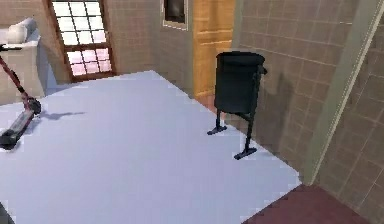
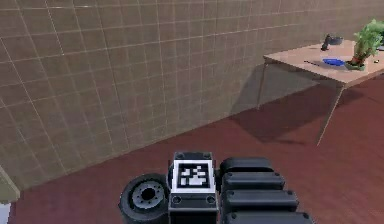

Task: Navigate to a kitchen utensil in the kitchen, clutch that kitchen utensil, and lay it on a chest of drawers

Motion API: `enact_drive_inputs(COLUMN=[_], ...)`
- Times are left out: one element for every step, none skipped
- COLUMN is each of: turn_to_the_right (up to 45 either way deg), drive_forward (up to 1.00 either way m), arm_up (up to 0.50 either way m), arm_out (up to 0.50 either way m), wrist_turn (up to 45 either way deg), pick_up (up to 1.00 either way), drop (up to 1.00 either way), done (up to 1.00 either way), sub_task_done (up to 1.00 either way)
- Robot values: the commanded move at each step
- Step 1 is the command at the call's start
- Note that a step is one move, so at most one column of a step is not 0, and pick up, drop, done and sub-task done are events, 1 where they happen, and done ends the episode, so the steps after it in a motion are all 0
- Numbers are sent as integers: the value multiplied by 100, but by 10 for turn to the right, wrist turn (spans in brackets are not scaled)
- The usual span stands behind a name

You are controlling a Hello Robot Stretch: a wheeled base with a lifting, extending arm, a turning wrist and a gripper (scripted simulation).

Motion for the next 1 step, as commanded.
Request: enact_drive_inputs(turn_to_the_right=[-90], drive_forward=[0], arm_up=[0], arm_out=[0], wrist_turn=[0], pick_up=[0], drop=[0], done=[0], sub_task_done=[0])
